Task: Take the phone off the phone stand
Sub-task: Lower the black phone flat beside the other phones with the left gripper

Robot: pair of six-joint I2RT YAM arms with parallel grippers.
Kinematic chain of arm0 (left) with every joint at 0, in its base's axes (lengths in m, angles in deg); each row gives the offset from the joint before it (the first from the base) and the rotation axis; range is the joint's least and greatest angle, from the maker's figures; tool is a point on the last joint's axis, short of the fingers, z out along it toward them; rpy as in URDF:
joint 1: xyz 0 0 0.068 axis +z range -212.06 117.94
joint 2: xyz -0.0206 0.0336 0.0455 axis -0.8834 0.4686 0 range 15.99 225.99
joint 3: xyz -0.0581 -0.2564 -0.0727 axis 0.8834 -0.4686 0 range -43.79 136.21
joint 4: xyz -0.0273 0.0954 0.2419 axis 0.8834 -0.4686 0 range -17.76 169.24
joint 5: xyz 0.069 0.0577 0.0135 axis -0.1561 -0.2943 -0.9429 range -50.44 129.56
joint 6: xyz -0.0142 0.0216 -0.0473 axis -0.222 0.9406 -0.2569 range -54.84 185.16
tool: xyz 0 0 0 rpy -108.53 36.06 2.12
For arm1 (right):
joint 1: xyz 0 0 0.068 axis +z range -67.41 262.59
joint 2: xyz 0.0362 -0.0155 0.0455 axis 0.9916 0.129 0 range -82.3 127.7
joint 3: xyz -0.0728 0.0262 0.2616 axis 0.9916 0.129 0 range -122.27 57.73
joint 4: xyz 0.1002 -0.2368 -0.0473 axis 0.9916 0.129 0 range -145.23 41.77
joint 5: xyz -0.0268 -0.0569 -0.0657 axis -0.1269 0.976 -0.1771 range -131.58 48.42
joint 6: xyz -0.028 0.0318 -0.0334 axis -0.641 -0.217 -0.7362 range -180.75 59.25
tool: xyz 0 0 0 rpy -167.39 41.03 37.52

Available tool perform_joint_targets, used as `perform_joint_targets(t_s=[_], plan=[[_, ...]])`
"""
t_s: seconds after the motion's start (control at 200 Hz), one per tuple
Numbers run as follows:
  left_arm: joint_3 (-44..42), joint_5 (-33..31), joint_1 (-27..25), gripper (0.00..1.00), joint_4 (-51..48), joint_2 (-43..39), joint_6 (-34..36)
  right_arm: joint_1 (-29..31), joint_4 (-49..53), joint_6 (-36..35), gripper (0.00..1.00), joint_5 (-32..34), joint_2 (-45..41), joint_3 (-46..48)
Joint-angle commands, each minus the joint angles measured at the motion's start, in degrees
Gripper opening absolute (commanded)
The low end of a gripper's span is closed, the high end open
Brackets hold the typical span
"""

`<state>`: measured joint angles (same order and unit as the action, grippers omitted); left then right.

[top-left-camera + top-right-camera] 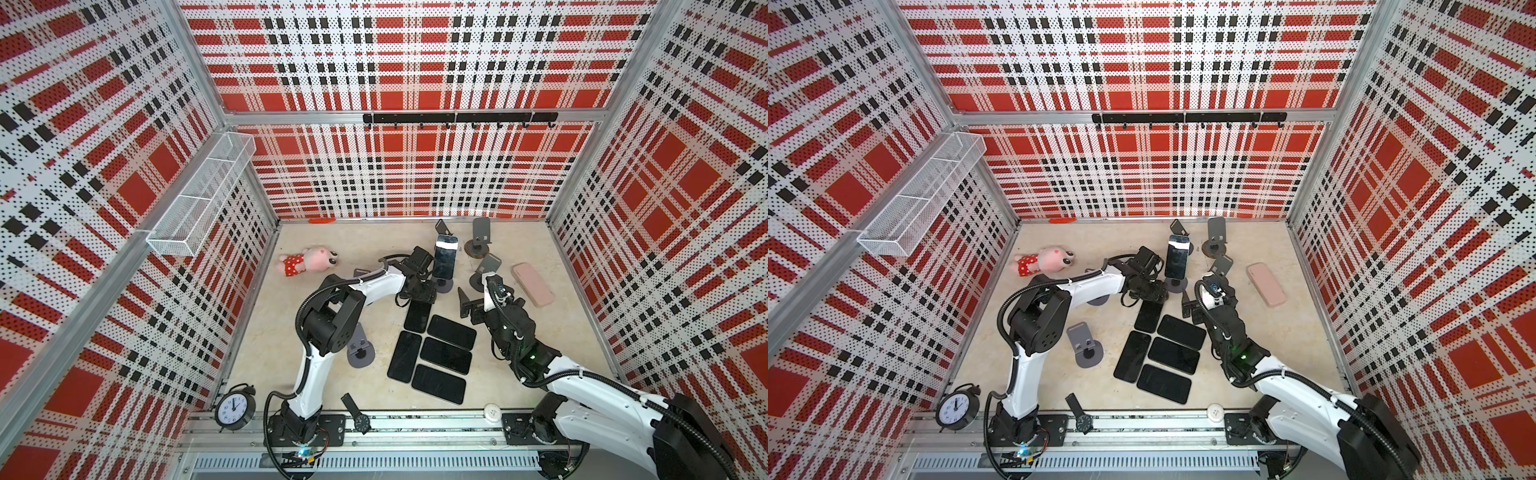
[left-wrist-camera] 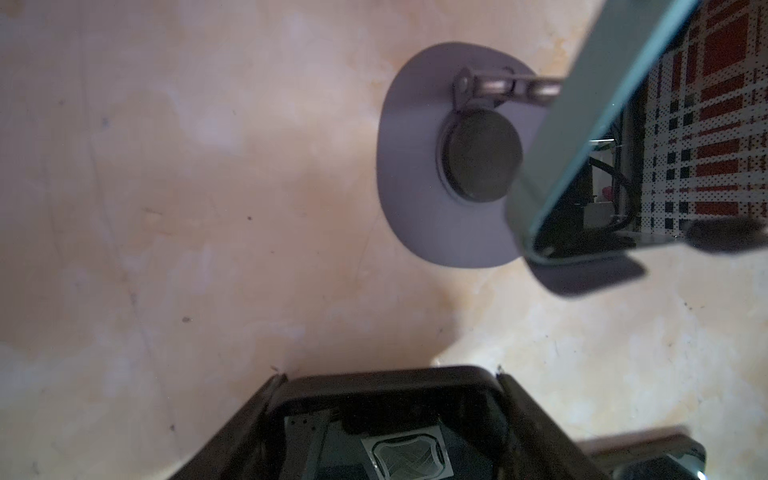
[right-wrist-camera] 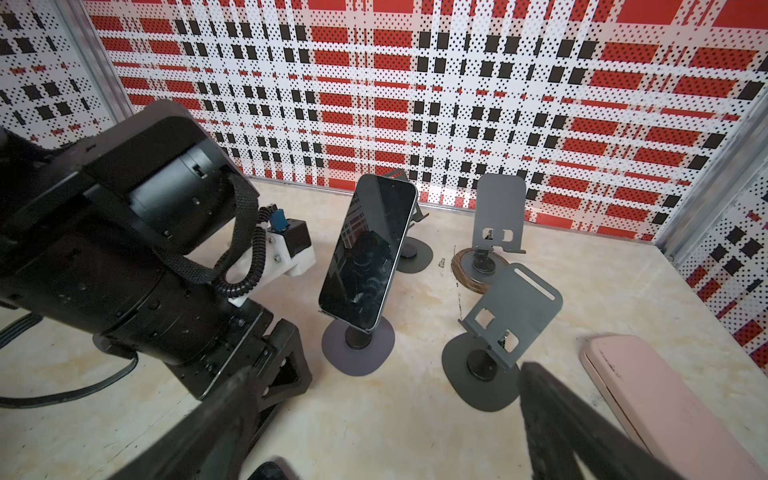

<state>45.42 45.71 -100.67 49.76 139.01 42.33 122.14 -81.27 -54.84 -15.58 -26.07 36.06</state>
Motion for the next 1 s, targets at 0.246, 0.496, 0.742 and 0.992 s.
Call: perform_joint_targets(t_s=[0.246, 0.496, 0.742, 0.992], plan=[[3.20, -4.85, -2.02, 0.71, -5.07, 5.79, 1.38, 0.01, -1.41, 0.07, 1.00, 0.19, -0.81, 0.93], [3.37, -5.14, -2.28, 0.71, -5.72, 5.91, 3.17, 0.02, -1.47, 0.16, 1.00, 0.01, -0.66, 0.91], [3.17, -5.47, -2.35, 0.72, -7.03, 5.91, 4.32, 0.08, -1.63, 0.19, 1.00, 0.13, -0.61, 0.96], [3.36, -4.93, -2.35, 0.72, -7.55, 6.25, 4.45, 0.00, -1.73, 0.23, 1.00, 0.14, -0.65, 1.10]])
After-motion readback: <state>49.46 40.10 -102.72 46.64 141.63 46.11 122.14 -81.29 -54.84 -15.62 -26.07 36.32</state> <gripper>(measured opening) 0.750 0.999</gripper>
